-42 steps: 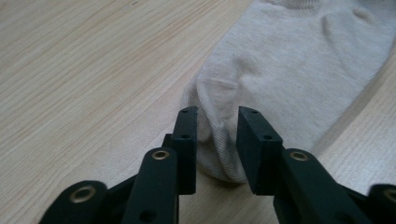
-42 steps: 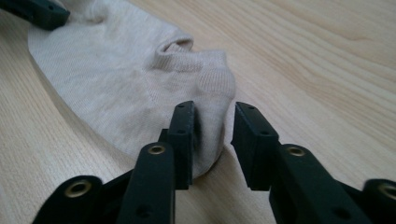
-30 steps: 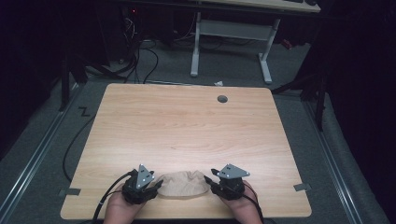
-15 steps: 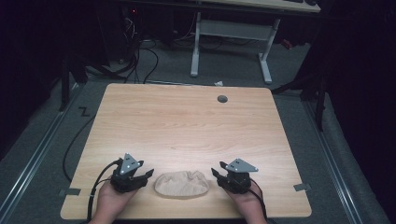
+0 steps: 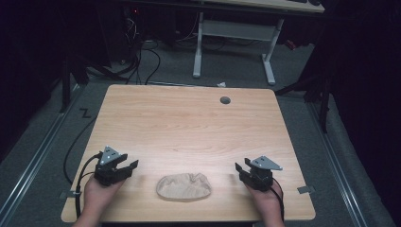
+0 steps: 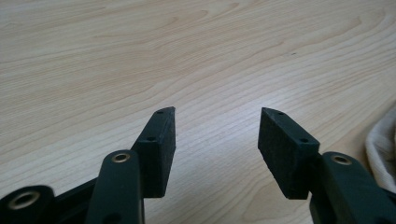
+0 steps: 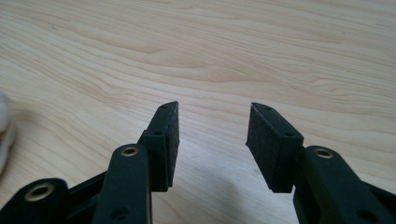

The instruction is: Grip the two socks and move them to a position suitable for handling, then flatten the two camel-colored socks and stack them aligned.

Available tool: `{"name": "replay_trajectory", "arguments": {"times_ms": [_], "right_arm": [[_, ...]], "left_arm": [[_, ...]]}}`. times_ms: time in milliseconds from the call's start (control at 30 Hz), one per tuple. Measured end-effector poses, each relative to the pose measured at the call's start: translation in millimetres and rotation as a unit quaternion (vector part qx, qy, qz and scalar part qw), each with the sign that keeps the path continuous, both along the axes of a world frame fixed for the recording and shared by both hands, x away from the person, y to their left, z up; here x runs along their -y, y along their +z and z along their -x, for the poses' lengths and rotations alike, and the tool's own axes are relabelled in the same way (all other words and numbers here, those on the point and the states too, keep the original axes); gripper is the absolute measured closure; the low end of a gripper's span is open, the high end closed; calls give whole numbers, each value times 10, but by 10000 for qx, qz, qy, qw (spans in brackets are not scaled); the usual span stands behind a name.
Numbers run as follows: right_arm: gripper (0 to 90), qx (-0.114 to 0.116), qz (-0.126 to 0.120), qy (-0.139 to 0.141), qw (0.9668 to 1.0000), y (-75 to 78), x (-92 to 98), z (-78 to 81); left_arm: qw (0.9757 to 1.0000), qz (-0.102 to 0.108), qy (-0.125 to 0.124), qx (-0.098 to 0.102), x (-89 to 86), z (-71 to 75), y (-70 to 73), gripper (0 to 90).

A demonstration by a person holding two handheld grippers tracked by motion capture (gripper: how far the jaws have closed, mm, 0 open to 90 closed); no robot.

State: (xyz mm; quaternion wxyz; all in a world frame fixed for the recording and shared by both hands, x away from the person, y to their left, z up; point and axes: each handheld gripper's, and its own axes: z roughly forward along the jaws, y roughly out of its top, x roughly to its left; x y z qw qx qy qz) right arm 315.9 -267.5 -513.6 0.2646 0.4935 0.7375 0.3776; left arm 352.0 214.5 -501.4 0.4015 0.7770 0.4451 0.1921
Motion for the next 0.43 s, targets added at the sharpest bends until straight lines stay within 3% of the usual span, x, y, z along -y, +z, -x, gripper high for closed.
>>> {"name": "replay_trajectory", "arguments": {"times_ms": [100,433], "right_arm": [[537,-9,10,-82,10000,-12,66,-11],[528,-136,-48,-149,9998,-44,120,-53]], "left_arm": [[10000,72,-13,22,6,-13,11,470],[9998,-85,-193,-66,81,2,-39,469]]}}
